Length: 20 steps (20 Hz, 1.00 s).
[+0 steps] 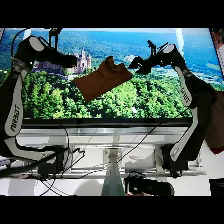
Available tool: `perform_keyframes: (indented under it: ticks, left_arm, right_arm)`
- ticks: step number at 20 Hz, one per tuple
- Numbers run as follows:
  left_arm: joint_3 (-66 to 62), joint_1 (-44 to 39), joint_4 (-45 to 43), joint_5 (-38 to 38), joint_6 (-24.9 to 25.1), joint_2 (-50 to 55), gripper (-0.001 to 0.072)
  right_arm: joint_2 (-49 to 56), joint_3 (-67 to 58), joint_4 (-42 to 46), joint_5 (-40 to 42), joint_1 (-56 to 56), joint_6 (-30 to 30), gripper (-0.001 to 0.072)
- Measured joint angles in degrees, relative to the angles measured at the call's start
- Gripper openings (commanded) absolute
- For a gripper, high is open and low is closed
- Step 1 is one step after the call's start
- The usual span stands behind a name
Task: Fold the clothes and pants, and hang the long-sleeved shirts on hangers.
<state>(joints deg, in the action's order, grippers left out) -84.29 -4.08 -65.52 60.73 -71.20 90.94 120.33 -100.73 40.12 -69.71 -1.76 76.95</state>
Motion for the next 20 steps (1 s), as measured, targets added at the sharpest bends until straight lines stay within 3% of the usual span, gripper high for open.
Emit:
perform_keyframes:
  ticks: [6, 7, 8, 10, 12, 16, 20]
  left_arm:
    - [0.0, 0.0, 0.0, 0.0, 0.0, 0.0, 0.0019]
    - [0.0, 0.0, 0.0, 0.0, 0.0, 0.0, 0.0019]
    - [0.0, 0.0, 0.0, 0.0, 0.0, 0.0, 0.0019]
    - [0.0, 0.0, 0.0, 0.0, 0.0, 0.0, 0.0019]
    - [0.0, 0.0, 0.0, 0.0, 0.0, 0.0, 0.0019]
    - [0.0, 0.1, 0.0, 0.4, 0.5, -2.4, 0.0019]
    - [0.0, 0.2, 0.0, 0.9, 0.9, -9.2, 0.0019]
  right_arm:
    - [2.7, 0.0, -5.6, -3.9, -3.0, -5.0, 0.0672]
    - [2.8, 0.0, -6.0, -4.0, -4.0, -6.5, 0.0605]
    - [3.0, 0.0, -5.9, -4.1, -5.0, -7.7, 0.0488]
    - [3.1, 0.1, -4.9, -3.1, -6.8, -10.7, 0.0095]
    - [2.7, -0.4, -5.6, -2.3, -8.1, -13.3, 0.0018]
    - [-0.3, -3.8, -0.5, -1.7, -8.2, -14.1, 0.0012]
    - [-8.3, -5.7, 13.9, -1.8, -5.4, -7.2, 0.0012]
